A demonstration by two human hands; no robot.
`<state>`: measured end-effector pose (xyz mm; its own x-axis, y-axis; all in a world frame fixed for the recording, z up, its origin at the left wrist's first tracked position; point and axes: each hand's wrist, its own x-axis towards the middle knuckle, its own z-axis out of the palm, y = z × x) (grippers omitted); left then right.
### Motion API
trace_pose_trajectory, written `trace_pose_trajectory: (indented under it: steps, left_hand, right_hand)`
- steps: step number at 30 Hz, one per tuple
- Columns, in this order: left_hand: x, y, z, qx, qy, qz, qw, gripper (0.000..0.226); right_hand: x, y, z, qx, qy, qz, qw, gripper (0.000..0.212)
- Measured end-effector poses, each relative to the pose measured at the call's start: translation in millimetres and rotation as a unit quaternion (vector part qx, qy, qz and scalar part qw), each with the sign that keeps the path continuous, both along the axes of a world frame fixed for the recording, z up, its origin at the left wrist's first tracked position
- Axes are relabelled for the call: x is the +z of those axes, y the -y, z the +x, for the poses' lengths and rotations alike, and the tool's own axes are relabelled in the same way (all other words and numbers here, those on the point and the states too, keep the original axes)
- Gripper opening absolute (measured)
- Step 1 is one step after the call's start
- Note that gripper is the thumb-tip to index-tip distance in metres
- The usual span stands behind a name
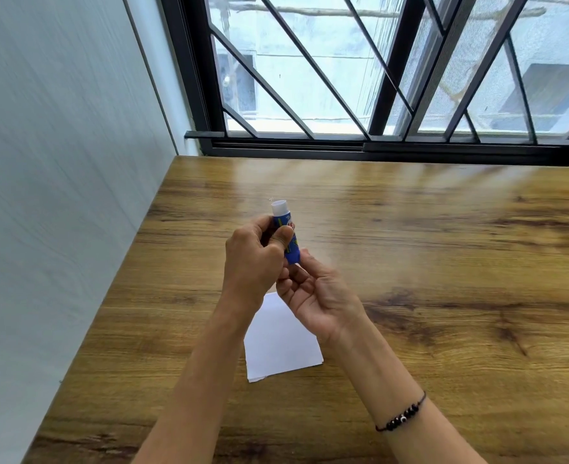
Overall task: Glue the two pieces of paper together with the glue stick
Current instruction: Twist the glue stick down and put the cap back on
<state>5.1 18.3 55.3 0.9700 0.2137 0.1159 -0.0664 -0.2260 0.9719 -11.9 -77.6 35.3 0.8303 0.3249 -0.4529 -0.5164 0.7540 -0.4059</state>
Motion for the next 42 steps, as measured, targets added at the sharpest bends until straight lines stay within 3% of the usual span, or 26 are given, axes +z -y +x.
trace_pose_trajectory:
  steps: [2,7,13,20,24,29,35,42]
  left_hand:
    - [0.1,-0.6,-0.1,-0.001,-0.003,-0.005,1.000,0.010]
    - [0.5,-1.1,-0.5,-0.001,-0.007,-0.007,1.000,0.011]
    - [1.6,-0.6,-0.9,0.005,-0.003,0.003,1.000,0.009]
    - [0.8,0.0,-0.3,0.001,-0.009,-0.008,1.000,0.013]
    - [1.0,-1.4,-0.6,0.002,-0.006,-0.009,1.000,0.012]
    - [0.8,-0.6,-1.1,0.005,-0.001,-0.005,1.000,0.010]
    - [-0.3,-0.3,0.0,0.001,-0.005,-0.010,1.000,0.009]
    - [1.1,-0.9,-1.6,0.002,-0.005,-0.017,1.000,0.011]
  right_hand:
    - [-0.4,0.1,0.3,-0.013,0.018,-0.008,1.000,0.009]
    - [-1.5,0.9,0.2,-0.011,0.027,-0.013,0.999,0.008]
    - [-1.1,-0.9,-0.5,0.021,-0.008,-0.008,1.000,0.044]
    - [0.3,0.7,-0.6,-0.018,0.016,-0.007,1.000,0.009]
    - [0.6,0.3,-1.0,-0.013,0.027,-0.012,0.999,0.009]
    - [2.9,0.1,-1.9,0.002,-0.011,-0.007,1.000,0.034]
    - [3.5,-0.5,-1.2,-0.028,0.016,-0.017,0.999,0.008]
    - [3.0,2.0,-1.0,-0.018,0.036,-0.008,0.999,0.010]
